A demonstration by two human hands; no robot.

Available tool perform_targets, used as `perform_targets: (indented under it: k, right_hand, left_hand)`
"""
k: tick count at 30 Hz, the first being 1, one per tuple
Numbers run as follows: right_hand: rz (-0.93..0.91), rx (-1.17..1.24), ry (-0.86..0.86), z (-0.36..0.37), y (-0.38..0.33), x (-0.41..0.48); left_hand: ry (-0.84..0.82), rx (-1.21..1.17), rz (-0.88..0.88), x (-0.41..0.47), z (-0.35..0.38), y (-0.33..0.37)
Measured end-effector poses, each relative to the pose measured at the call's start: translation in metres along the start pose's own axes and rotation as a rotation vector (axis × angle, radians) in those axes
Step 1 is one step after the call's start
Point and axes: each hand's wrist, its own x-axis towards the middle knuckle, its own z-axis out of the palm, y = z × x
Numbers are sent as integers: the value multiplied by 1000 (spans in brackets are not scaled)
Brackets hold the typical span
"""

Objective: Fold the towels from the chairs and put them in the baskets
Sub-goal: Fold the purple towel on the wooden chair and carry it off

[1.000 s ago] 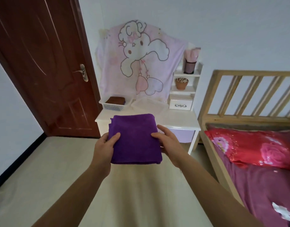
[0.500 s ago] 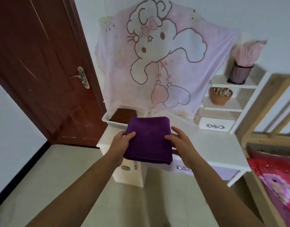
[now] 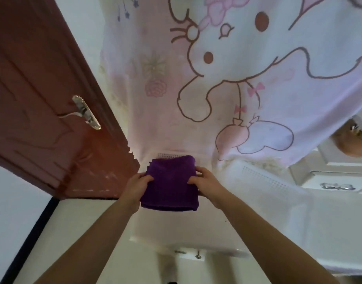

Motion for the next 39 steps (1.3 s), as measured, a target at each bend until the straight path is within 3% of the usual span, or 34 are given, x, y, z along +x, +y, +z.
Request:
perform_targets:
  k: [5,8,10,12,14,16,25,30,33,35,39]
  right_hand:
    - [54,65,228,35,7,94]
    - [87,-92,292,48,28,136]
    - [121,-339,278,53,44,149]
    - [168,-629,272,53,66,159]
    - [206,-738,269,55,81,163]
    - [198,-759,278,59,88,166]
    - [271,-801,332,66,102,165]
    - [314,-860,352,73,90,168]
    - [239,-836,496,74,62,151]
    - [93,-817,663,71,41,135]
    - [-88,-925,936,52,-7,86]
  left_hand:
    - [-93,141,14,115,-14,15]
    - [-169,252,19,164,-22,4]
    - [-271,503,120,186,-27,-15]
    - [-355,881,331,198,-29,-34]
    - [-448,1100,444,204,-27,-47]
    - [-535,1132,413,211,-25,-54]
    - [-580,1077,375,227,-17,-60]
    - [-653,1053,256,232,-23,-52]
    - [-684,1025,202,223,-30,-34]
    - [-607,1137,315,212,-29,-13]
    - [-372,1256,800,169,-9,56]
